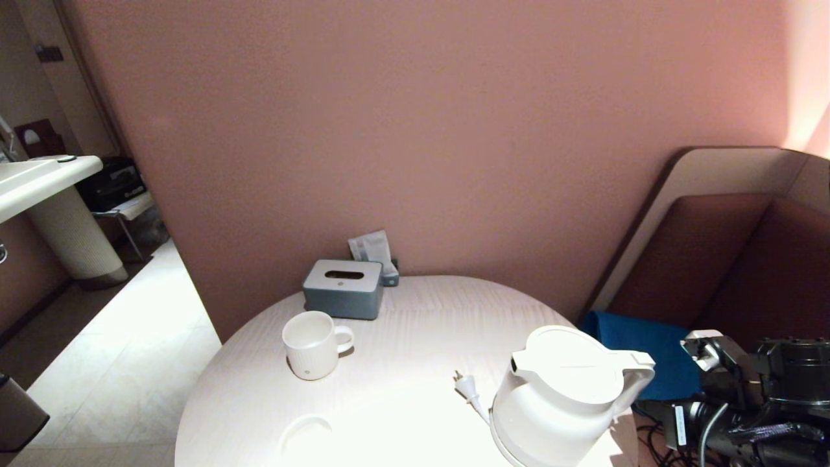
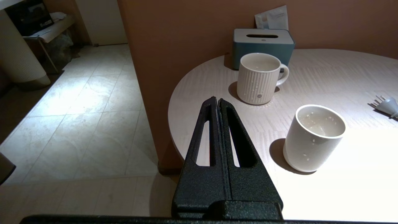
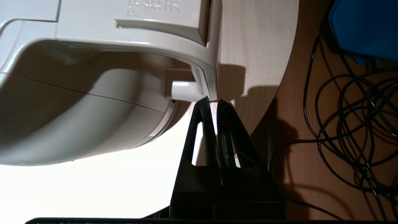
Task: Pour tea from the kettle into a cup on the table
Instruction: Pick up the kettle
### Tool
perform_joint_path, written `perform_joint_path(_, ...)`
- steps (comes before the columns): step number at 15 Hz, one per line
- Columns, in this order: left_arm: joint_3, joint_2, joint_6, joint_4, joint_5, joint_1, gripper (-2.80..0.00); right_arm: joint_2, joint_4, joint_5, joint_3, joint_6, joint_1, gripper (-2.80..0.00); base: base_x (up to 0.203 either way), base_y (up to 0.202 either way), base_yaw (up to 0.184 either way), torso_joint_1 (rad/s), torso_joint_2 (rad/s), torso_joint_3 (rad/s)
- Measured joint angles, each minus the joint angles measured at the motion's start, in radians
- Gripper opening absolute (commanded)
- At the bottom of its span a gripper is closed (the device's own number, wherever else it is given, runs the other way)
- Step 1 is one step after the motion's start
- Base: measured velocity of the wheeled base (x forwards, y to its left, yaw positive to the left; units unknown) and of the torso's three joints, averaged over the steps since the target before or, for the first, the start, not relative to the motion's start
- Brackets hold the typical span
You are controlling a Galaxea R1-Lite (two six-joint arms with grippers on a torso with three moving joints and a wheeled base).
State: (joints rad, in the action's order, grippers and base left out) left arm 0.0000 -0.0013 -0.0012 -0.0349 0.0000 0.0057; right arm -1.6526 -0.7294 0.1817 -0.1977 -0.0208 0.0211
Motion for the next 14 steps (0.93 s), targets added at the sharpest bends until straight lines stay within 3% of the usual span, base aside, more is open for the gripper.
perform_joint_path(9,0.000,0.000,0.000,0.000,0.001,0.000,-2.80,0.014,-0.001,0.001,0.008,0.002,-0.001,-2.80,0.000,0.000,0.000,0.000,0.00,0.000)
perform_joint_path(10,0.000,0.000,0.000,0.000,0.000,0.000,-2.80,0.014,0.000,0.001,0.006,0.002,-0.002,0.00,0.000,0.000,0.000,0.000,0.00,0.000)
perform_joint_path(14,0.000,0.000,0.000,0.000,0.000,0.000,-2.80,0.007,0.000,0.001,0.005,-0.002,-0.004,0.00,0.000,0.000,0.000,0.000,0.00,0.000)
